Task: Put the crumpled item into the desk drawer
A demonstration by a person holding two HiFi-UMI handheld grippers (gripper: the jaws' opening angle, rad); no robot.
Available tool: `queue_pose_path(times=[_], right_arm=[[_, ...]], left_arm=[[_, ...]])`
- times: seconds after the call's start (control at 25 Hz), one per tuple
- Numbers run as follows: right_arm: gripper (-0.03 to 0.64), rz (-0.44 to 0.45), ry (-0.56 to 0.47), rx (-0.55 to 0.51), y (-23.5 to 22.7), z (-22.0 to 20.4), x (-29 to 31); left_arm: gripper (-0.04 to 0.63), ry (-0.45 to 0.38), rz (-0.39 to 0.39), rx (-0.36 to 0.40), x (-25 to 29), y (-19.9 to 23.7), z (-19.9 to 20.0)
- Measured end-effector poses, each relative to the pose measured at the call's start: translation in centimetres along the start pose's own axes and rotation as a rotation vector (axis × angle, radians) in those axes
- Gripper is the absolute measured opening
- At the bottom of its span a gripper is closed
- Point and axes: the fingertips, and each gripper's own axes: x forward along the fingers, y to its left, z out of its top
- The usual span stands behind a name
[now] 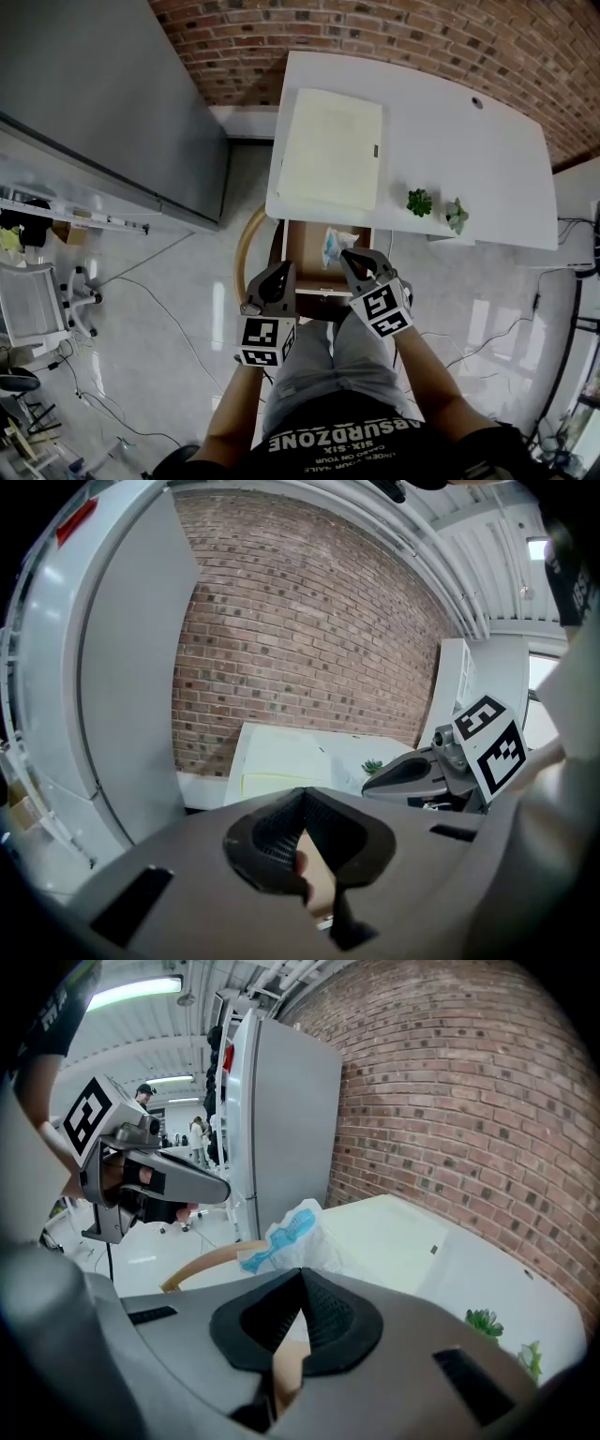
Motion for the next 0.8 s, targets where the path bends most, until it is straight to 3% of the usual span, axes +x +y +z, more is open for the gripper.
queue_pose_path(times=[0.8], right_arm=[[-0.002,0.072,0.093,-0.011,0.6,-2.9,2.9]], left_arm=[[0.005,0.03,0.009,-0.011,0.9,0.7,-1.2]])
